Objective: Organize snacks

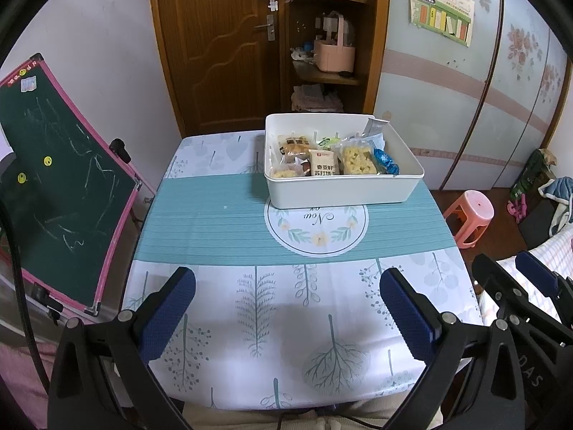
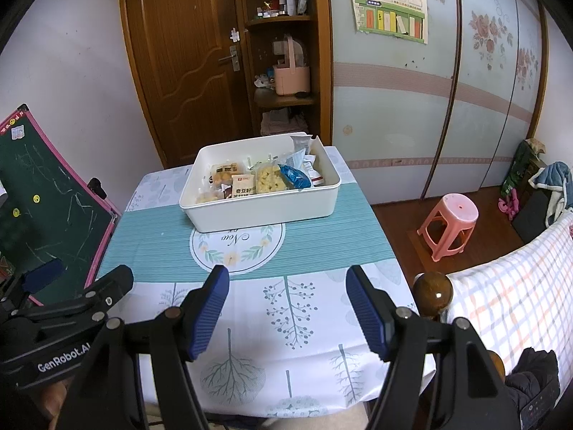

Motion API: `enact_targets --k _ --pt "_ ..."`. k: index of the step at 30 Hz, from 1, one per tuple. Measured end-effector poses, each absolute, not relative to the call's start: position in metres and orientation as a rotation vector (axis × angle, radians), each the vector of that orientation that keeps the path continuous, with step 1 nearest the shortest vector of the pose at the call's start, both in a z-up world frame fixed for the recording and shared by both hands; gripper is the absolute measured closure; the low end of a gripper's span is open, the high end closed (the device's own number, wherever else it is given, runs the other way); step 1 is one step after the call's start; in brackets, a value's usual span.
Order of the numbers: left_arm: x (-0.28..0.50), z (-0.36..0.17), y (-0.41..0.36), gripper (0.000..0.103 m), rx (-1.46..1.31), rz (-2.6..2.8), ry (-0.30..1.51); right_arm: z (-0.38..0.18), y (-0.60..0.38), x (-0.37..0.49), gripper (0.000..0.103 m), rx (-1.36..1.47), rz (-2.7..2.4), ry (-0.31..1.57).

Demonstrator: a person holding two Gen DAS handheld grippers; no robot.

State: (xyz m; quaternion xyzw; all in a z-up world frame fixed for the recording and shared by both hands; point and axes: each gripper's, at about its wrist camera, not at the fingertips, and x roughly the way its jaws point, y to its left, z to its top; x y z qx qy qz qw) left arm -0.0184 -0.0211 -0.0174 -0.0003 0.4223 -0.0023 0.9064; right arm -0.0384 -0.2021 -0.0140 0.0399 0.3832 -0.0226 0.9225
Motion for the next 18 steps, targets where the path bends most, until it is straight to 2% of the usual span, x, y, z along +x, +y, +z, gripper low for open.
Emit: enact_targets --k 18 --pt "-0.0172 -0.0152 -0.0186 0.001 -0.006 0.001 0.879 -0.0154 -0.1954 -0.0388 0.035 0.077 -0.044 0.789"
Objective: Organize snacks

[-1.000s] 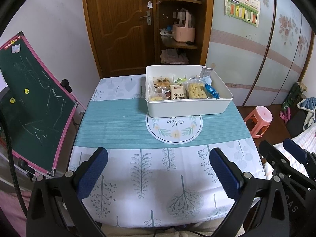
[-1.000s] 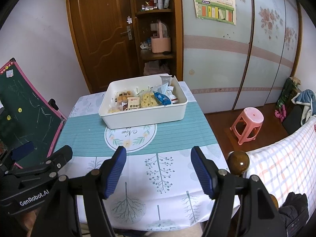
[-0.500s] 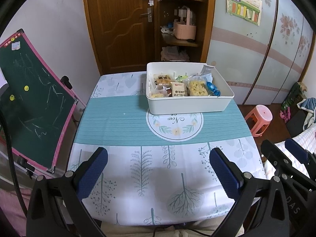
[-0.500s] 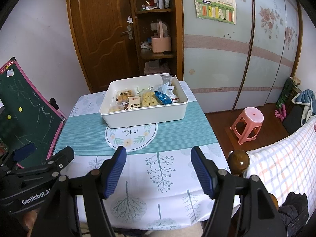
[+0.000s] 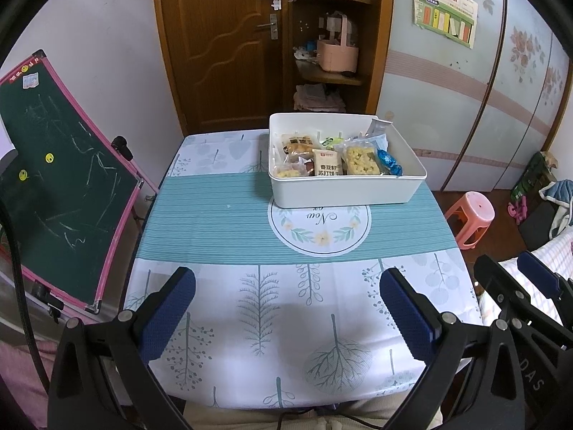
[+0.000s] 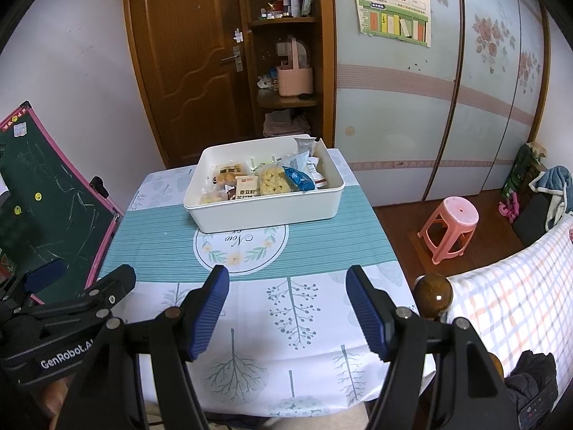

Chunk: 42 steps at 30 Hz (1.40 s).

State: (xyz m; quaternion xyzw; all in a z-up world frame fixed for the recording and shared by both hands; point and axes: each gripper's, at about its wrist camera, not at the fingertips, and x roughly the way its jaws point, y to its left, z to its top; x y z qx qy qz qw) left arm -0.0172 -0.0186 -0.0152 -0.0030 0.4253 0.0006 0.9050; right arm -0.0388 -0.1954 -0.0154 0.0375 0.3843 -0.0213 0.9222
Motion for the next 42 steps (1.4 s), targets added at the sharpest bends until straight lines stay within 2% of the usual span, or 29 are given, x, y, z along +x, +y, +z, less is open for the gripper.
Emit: enact_targets --k 42 --pt "-0.0197 -0.0167 -0.0142 0.001 -0.009 0.005 0.885 -0.0092 -0.1936 -0.0405 0.035 0.084 -0.038 0.794"
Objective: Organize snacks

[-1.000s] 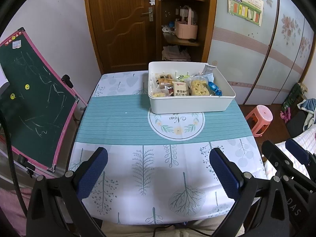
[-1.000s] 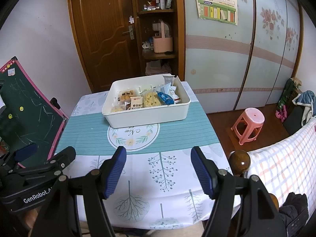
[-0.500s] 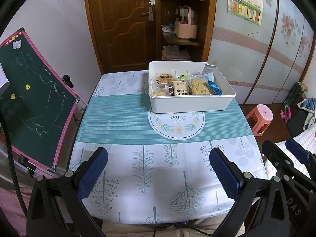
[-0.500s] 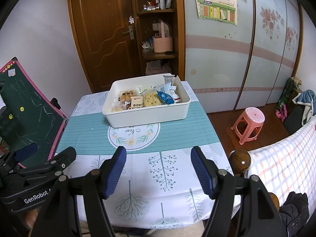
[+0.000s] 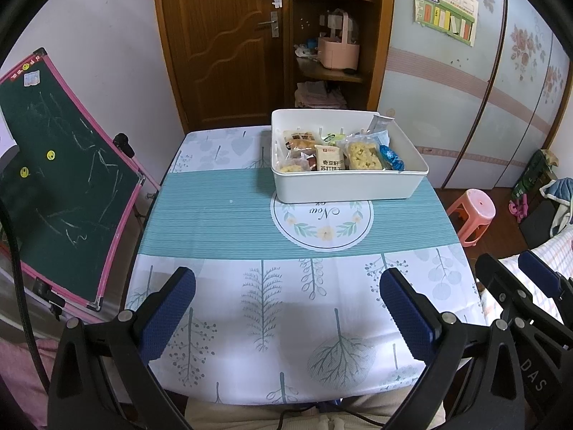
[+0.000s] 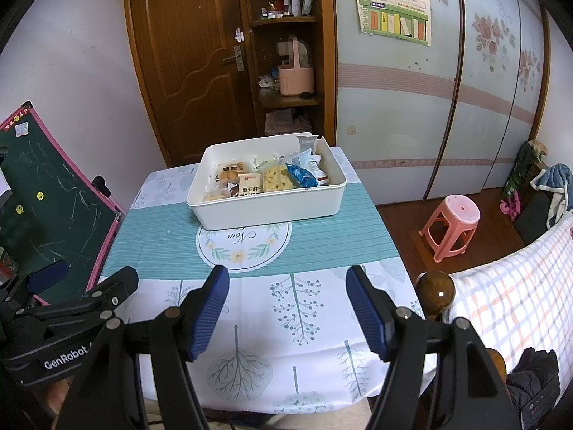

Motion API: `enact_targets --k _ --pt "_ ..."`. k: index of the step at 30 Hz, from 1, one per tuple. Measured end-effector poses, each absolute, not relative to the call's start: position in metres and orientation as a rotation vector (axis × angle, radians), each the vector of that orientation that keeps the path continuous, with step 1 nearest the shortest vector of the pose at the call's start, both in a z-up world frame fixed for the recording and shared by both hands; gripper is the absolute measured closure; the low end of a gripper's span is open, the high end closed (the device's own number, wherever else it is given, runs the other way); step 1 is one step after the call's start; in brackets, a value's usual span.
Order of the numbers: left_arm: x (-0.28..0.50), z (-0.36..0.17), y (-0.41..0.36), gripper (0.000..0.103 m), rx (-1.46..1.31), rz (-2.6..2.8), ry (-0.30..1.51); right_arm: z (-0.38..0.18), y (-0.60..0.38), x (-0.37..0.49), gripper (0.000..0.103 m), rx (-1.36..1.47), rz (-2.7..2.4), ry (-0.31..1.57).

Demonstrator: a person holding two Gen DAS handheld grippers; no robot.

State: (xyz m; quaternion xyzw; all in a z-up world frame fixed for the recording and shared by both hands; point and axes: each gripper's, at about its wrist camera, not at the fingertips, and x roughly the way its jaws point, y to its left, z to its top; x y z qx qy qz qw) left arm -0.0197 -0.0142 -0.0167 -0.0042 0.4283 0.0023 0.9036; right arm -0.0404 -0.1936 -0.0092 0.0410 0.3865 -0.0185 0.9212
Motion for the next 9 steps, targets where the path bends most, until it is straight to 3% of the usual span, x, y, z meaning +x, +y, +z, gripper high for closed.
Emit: enact_targets --k 9 --pt "-0.0219 -0.0209 -0.0064 0.001 -0.022 0.001 0.894 -0.0105 -0.1894 -0.0409 0.035 0.078 -0.037 0.801"
